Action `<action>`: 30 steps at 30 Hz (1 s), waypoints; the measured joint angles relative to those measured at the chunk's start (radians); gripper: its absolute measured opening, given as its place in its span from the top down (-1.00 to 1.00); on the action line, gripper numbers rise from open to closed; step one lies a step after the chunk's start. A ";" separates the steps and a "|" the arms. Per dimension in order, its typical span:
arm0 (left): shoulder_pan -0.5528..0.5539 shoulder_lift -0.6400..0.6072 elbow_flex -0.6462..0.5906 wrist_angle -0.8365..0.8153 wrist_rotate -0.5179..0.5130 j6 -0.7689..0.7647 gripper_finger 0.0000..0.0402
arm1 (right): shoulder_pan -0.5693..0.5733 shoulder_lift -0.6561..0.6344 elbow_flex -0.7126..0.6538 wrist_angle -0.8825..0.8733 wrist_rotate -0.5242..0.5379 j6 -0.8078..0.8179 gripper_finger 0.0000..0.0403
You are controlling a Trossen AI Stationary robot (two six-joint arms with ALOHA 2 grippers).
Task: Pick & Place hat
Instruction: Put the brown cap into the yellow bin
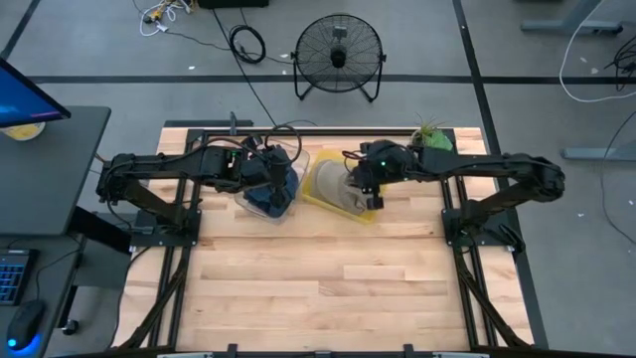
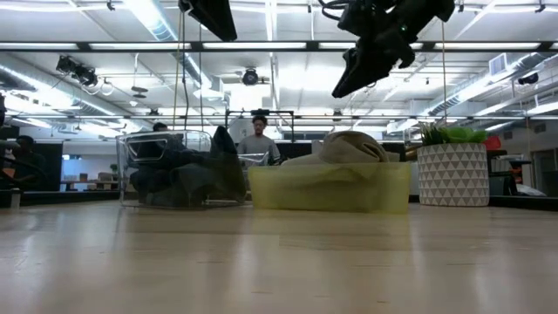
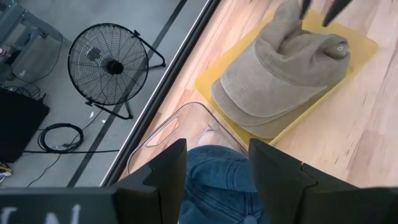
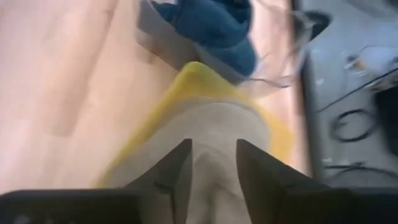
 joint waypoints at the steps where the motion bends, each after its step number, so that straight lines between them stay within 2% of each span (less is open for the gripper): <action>1: 0.000 0.000 0.000 0.000 0.000 0.002 0.12 | 0.006 0.010 0.000 -0.002 -0.013 0.026 0.44; 7: 0.000 0.000 0.000 -0.002 0.000 0.002 0.12 | 0.025 0.103 -0.029 0.023 -0.021 0.080 0.86; 9: 0.000 0.000 0.000 -0.003 0.000 0.002 0.12 | 0.025 0.139 -0.047 0.047 0.006 0.077 0.96; 15: 0.000 0.000 0.000 -0.011 0.000 0.002 0.12 | 0.022 0.243 -0.062 0.064 0.160 0.107 0.98; 24: 0.000 0.000 0.000 -0.011 0.000 0.005 0.12 | 0.021 0.419 -0.056 0.089 0.148 0.151 0.99; 30: 0.000 0.000 0.000 -0.011 0.000 0.005 0.12 | 0.026 0.400 -0.060 0.087 0.116 0.167 0.99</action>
